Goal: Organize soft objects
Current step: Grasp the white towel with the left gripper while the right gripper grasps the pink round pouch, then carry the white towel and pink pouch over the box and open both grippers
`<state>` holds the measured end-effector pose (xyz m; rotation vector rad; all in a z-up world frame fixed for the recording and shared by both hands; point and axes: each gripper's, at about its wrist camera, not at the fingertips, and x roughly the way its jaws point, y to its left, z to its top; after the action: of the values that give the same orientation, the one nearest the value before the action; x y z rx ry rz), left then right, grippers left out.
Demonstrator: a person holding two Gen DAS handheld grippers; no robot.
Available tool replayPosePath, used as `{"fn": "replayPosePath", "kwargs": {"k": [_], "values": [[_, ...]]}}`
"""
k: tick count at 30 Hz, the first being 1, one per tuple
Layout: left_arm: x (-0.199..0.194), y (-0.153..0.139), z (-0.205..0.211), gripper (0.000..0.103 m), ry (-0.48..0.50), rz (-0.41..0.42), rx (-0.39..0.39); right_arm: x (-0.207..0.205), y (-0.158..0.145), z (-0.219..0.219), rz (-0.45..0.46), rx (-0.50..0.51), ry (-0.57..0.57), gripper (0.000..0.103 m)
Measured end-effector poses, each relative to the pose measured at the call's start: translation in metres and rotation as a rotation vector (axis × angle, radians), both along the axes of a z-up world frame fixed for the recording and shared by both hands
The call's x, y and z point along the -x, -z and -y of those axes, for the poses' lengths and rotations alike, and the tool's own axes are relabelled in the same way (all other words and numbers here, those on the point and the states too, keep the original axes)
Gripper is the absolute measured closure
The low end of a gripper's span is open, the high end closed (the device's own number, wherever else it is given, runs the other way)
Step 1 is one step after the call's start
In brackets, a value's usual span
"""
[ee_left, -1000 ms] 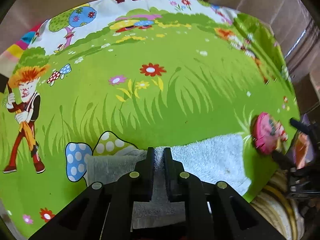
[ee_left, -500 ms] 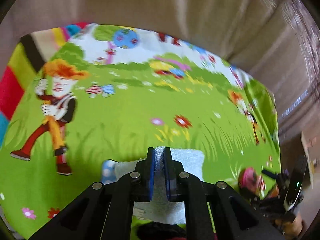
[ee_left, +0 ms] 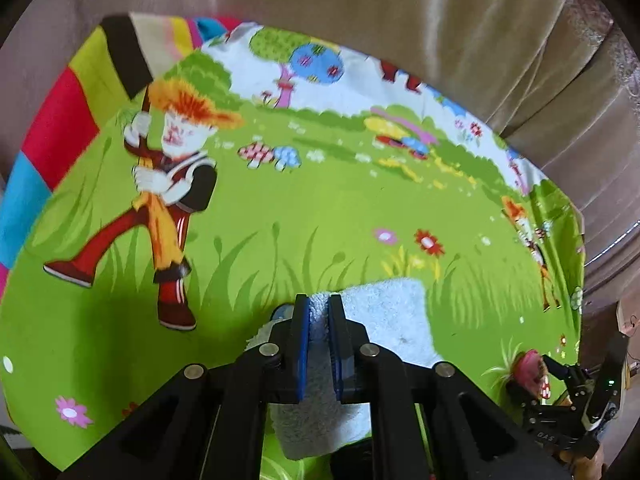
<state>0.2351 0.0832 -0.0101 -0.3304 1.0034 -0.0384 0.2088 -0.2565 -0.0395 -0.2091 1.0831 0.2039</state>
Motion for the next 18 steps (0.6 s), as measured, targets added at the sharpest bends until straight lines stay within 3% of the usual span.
{"fn": "replayPosePath", "kwargs": {"k": [2,4,6,9,11,13,14,15,18], "values": [[-0.001,0.007,-0.001,0.083,-0.008,-0.029,-0.009,0.0,0.0,0.0,0.001,-0.003,-0.001,0.013],[-0.001,0.011,0.0,0.068,-0.015,-0.047,-0.023,0.0,0.0,0.0,0.004,-0.009,-0.005,0.014],[0.001,0.013,0.001,0.045,-0.029,-0.054,-0.049,0.001,0.0,0.0,0.006,-0.011,-0.006,0.015],[0.003,0.014,-0.002,0.037,-0.061,-0.053,-0.075,0.002,0.0,0.0,0.007,-0.019,-0.006,0.016],[0.004,0.016,-0.003,0.037,-0.055,-0.066,-0.054,0.002,0.0,0.001,0.008,-0.024,-0.005,0.017],[0.006,0.017,0.001,0.05,-0.02,-0.06,-0.016,0.003,-0.001,0.001,0.009,-0.034,-0.008,0.021],[0.006,0.018,0.004,0.065,-0.008,-0.068,-0.025,0.003,-0.001,0.001,0.012,-0.041,-0.012,0.026],[0.006,0.019,0.007,0.073,-0.001,-0.071,-0.029,0.004,-0.002,0.001,0.016,-0.04,-0.012,0.026],[0.007,0.019,0.009,0.084,0.009,-0.058,-0.023,0.005,-0.002,0.001,0.02,-0.044,-0.012,0.027]]}}
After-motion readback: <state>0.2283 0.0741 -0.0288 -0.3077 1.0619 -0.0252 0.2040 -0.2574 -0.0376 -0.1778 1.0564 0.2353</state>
